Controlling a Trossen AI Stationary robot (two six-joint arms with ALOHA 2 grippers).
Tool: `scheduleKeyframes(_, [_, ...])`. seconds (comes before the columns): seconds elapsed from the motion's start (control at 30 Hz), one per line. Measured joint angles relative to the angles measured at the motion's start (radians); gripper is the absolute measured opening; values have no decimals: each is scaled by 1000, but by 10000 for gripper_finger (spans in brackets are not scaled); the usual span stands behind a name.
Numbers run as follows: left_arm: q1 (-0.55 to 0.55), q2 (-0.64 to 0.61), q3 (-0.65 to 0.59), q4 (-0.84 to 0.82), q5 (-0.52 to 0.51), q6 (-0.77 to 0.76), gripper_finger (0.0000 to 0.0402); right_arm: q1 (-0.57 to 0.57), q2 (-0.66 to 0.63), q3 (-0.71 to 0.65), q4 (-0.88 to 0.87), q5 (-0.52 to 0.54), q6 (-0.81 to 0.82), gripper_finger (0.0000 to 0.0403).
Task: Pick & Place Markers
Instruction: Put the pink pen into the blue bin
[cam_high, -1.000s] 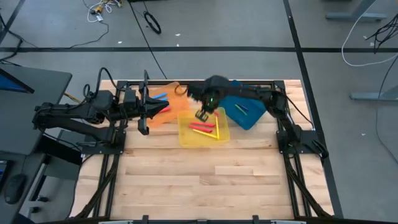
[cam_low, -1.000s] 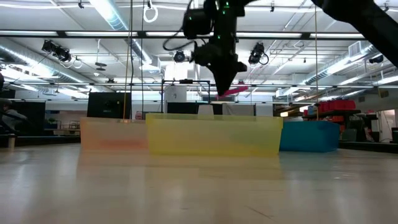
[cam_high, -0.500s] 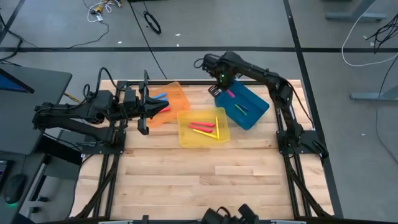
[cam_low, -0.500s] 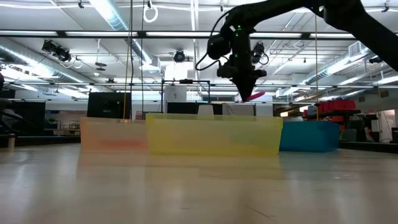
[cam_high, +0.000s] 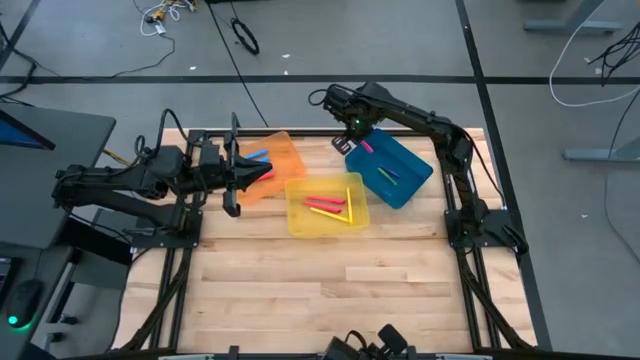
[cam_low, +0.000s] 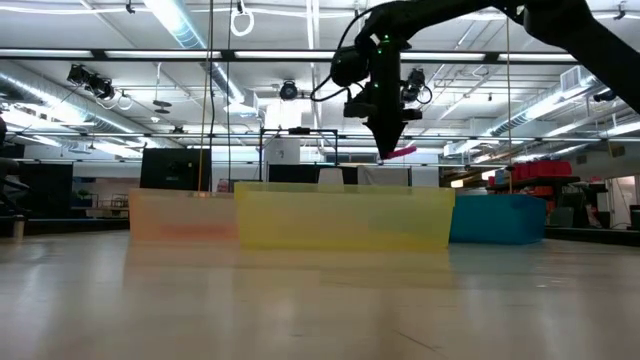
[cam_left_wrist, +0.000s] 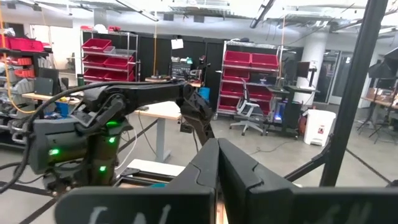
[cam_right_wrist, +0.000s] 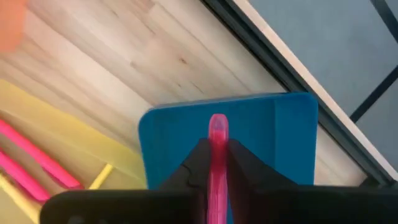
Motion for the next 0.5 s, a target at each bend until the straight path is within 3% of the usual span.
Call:
scheduleKeyframes(0.2, [0, 0, 0, 0, -21, 14, 12, 4, -60, -65, 71, 3, 1, 27])
scheduleKeyframes(0.5, [1, 0, 0, 2, -21, 16, 12, 1, -342, -500, 315, -13, 46, 27])
